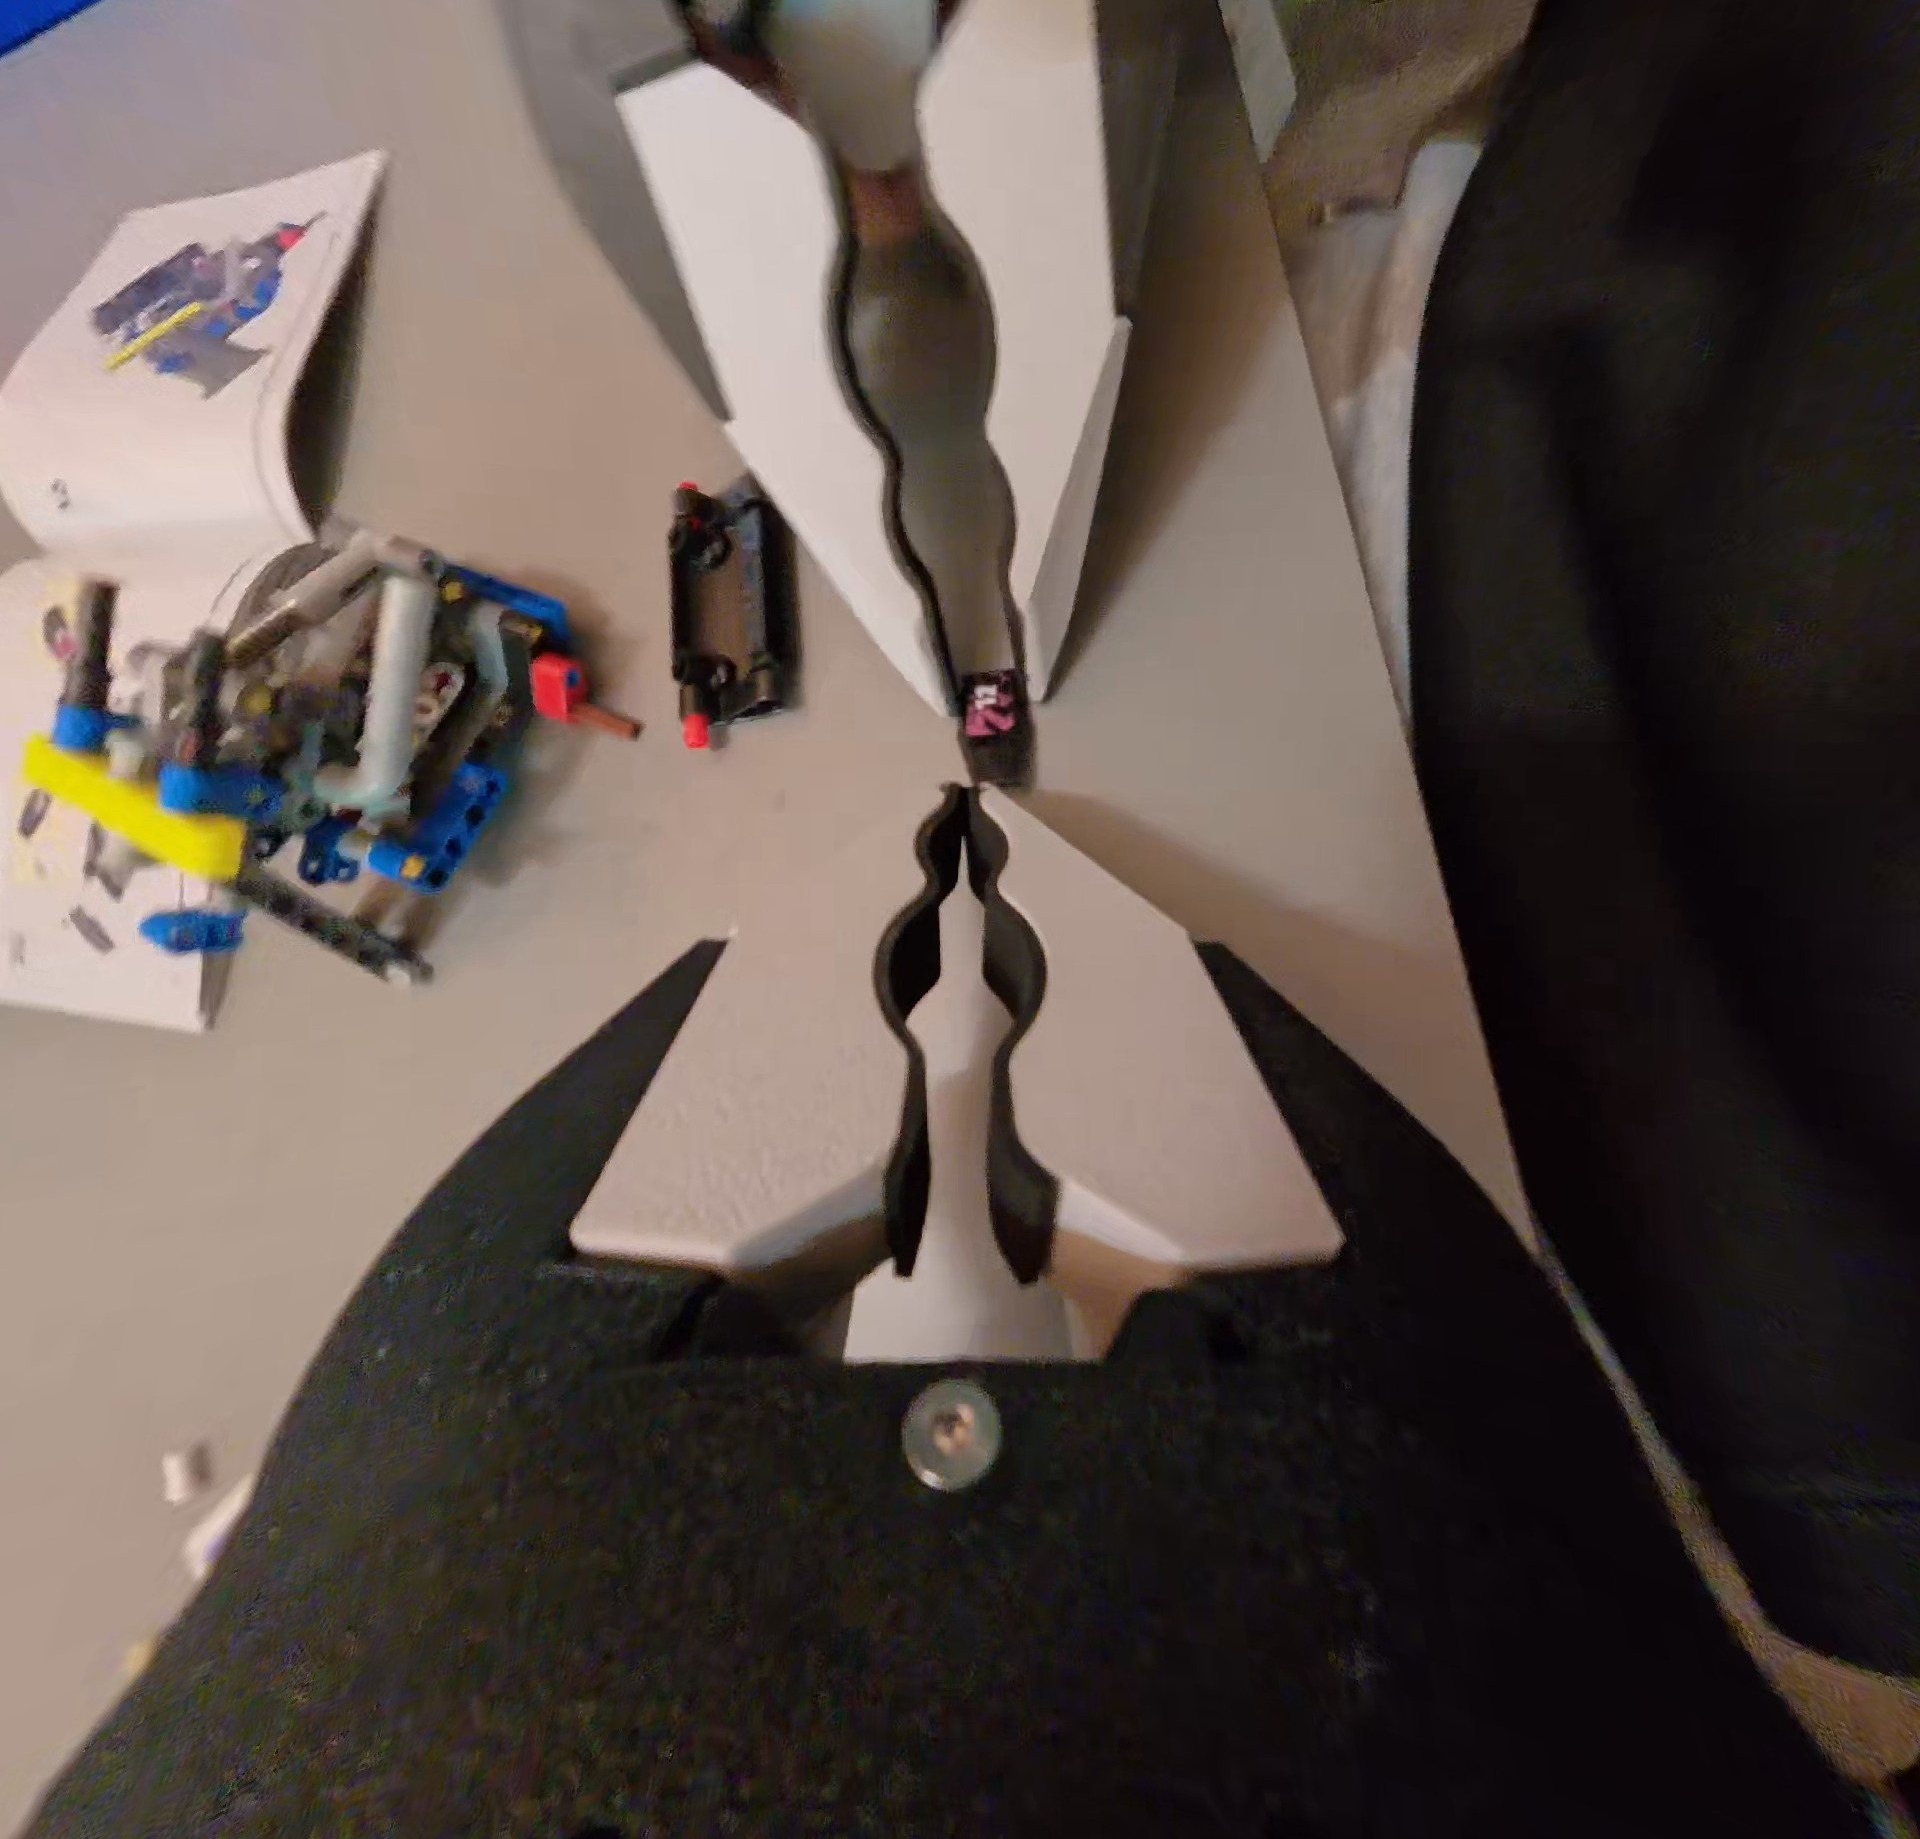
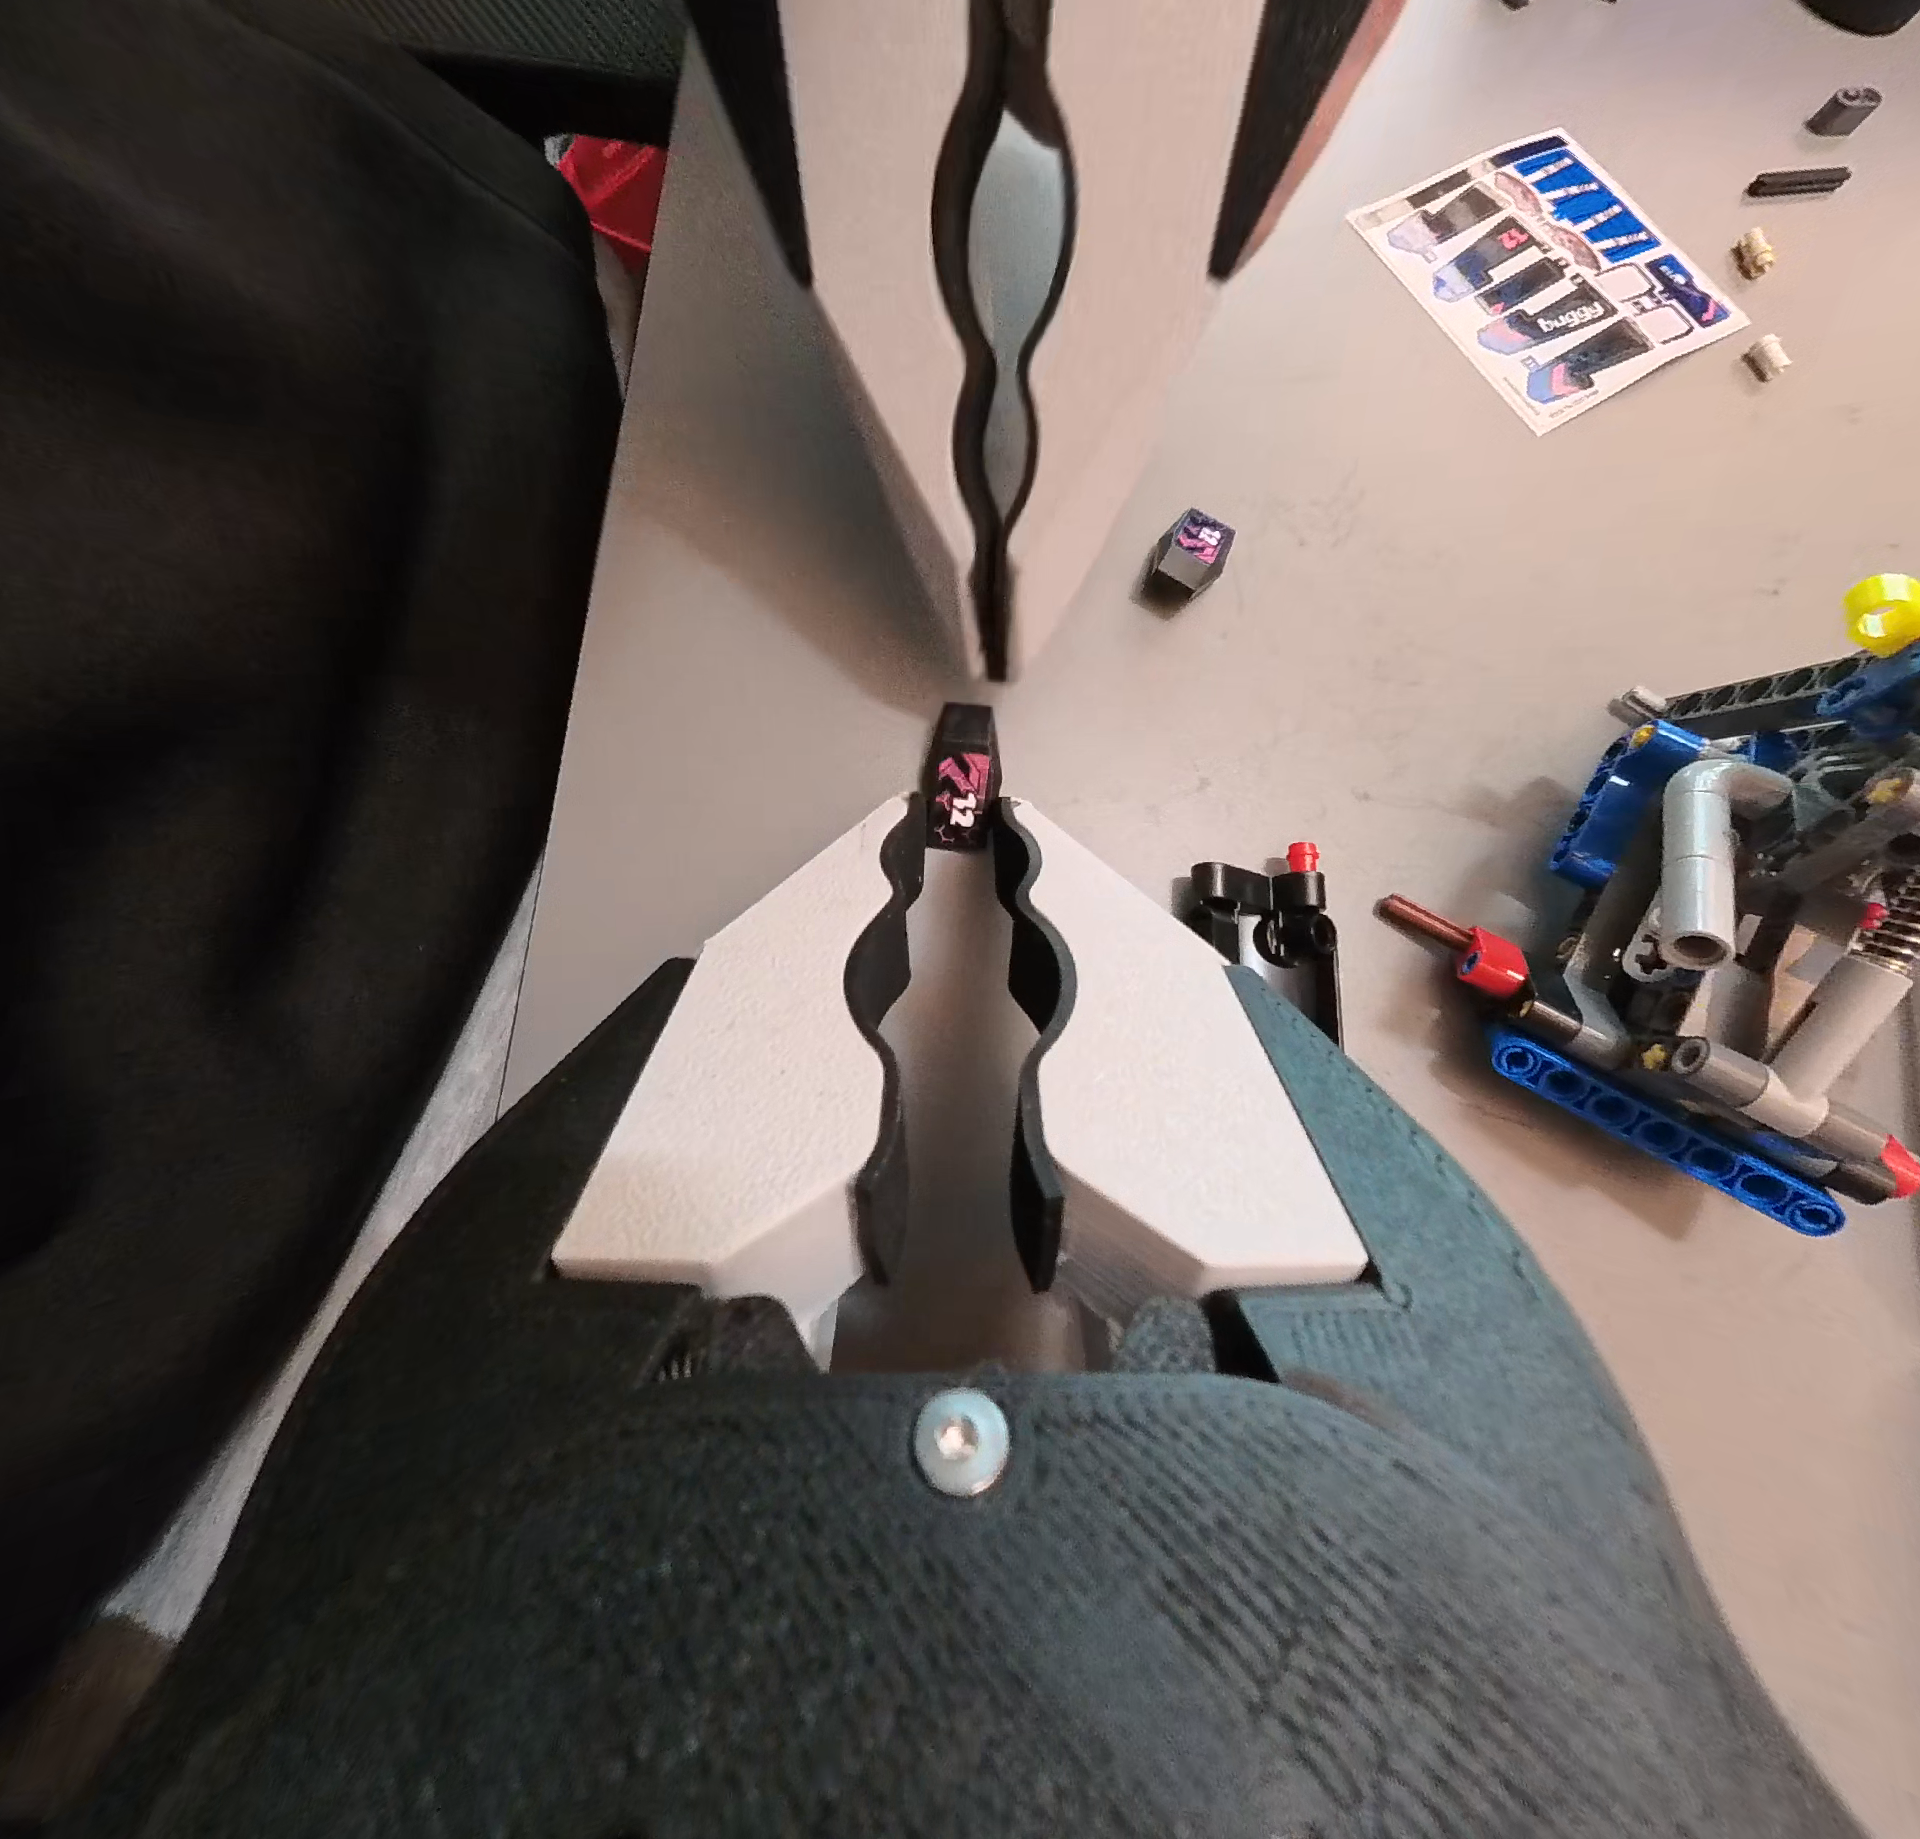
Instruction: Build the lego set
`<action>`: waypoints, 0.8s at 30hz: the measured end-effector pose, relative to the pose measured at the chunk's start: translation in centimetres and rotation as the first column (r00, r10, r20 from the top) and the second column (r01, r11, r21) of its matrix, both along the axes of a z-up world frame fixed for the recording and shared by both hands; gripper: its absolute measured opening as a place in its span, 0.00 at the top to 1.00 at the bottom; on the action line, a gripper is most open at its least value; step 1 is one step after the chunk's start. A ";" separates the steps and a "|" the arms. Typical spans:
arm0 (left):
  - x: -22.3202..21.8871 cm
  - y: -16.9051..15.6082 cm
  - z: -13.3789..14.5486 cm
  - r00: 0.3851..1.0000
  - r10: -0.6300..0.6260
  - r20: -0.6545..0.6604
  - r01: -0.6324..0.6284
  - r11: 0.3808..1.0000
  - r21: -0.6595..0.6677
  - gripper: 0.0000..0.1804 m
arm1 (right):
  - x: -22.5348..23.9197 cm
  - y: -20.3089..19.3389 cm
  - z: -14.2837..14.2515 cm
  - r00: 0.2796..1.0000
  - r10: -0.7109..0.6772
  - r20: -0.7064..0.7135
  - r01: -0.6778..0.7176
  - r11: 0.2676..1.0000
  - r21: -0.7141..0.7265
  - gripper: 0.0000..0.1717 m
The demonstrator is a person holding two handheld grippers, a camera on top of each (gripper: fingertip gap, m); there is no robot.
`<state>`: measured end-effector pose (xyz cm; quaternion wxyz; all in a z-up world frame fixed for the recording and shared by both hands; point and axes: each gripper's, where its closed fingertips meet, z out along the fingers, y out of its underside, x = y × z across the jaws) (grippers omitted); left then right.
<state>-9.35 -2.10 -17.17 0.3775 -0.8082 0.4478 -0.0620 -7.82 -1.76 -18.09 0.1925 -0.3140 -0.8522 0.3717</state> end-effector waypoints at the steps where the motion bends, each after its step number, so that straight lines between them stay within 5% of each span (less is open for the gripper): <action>1: -0.1 -0.1 0.6 0.997 0.029 0.069 -0.029 1.000 0.005 1.00 | 0.0 0.0 0.0 1.000 0.000 0.000 0.000 1.000 0.000 0.94; 6: 0.7 -0.1 2.4 0.950 0.120 0.289 -0.134 0.991 0.029 1.00 | 0.0 0.0 0.0 1.000 0.001 0.003 -0.001 1.000 -0.004 0.94; 13: 1.9 1.3 -0.6 0.992 0.096 0.085 -0.102 0.993 0.067 1.00 | 0.0 0.0 0.0 1.000 0.005 0.005 -0.005 1.000 -0.005 0.94; 24: -1.0 0.3 1.0 0.954 0.220 0.203 -0.233 0.972 0.041 1.00 | 0.1 -0.1 0.1 0.999 0.010 -0.034 -0.009 1.000 0.027 0.94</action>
